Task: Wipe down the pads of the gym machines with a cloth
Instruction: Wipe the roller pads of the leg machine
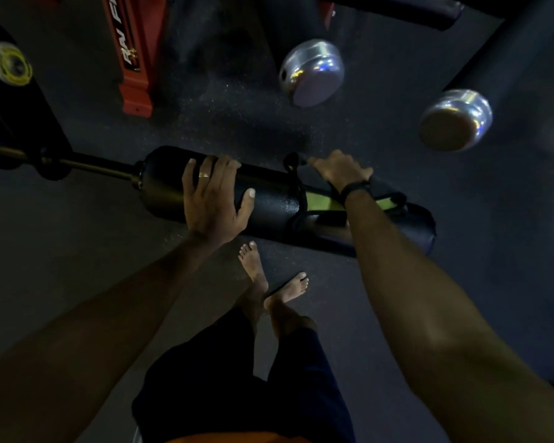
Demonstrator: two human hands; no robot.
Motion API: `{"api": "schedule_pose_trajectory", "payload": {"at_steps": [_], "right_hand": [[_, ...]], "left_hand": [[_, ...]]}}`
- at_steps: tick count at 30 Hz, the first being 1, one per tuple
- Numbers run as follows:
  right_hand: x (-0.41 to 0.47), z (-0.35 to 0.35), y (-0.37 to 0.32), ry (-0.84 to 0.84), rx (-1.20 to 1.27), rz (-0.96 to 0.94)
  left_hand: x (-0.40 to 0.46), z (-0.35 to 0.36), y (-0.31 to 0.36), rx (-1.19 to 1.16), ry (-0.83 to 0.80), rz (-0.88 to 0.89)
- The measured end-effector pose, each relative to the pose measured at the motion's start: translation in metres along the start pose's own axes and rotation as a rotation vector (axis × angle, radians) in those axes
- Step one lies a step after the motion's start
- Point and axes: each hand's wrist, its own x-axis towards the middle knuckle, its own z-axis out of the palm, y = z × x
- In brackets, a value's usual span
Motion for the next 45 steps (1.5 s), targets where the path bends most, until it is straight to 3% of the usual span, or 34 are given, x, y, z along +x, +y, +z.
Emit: {"api": "schedule_pose_trajectory", "payload": {"at_steps": [1,3,8,11,14,19,22,25,30,34,38,43,45], "right_hand": [[0.006,-0.004,-0.002,-0.069,0.033,0.015],[0.006,-0.001,-0.004,-0.039,0.038,-0.007],[-0.058,0.044,0.019,0.637,-0.122,-0.18],[-0.077,0.059,0.025,0.737,-0.14,-0.187],[-0.055,0.037,0.016,0.595,-0.146,-0.16],[0.006,-0.002,0.004,-0.032,0.003,-0.022],[0.015,-0.002,0.003,-0.089,0.023,-0.031],[-0.004,0.009,0.013,0.115,-0.074,-0.119],[-0.064,0.054,0.029,0.673,-0.153,-0.216],[-0.093,0.08,0.038,0.832,-0.096,-0.2],[-0.074,0.056,0.028,0.734,-0.19,-0.174],[-0.01,-0.001,0.001,0.037,-0.09,0.008],[0.002,-0.006,-0.004,-0.063,-0.042,0.035]], "left_hand": [[0.0,-0.001,0.001,0.006,-0.003,0.002],[0.002,-0.002,0.001,0.01,-0.003,-0.001],[0.001,-0.002,0.001,-0.004,-0.008,-0.005],[-0.001,0.0,0.001,0.005,-0.011,-0.002],[0.001,0.0,0.001,0.011,-0.001,0.008],[-0.004,0.004,-0.002,0.028,0.022,0.019],[-0.003,0.003,-0.001,0.028,0.009,0.015],[-0.007,-0.002,0.0,0.01,-0.009,0.009],[0.005,-0.02,0.003,0.038,-0.022,-0.004],[0.044,-0.022,-0.007,0.136,-0.193,0.025],[0.04,-0.013,-0.012,0.167,-0.201,0.046],[0.038,-0.013,-0.011,0.159,-0.189,0.048],[0.039,-0.012,-0.012,0.147,-0.191,0.042]]}}
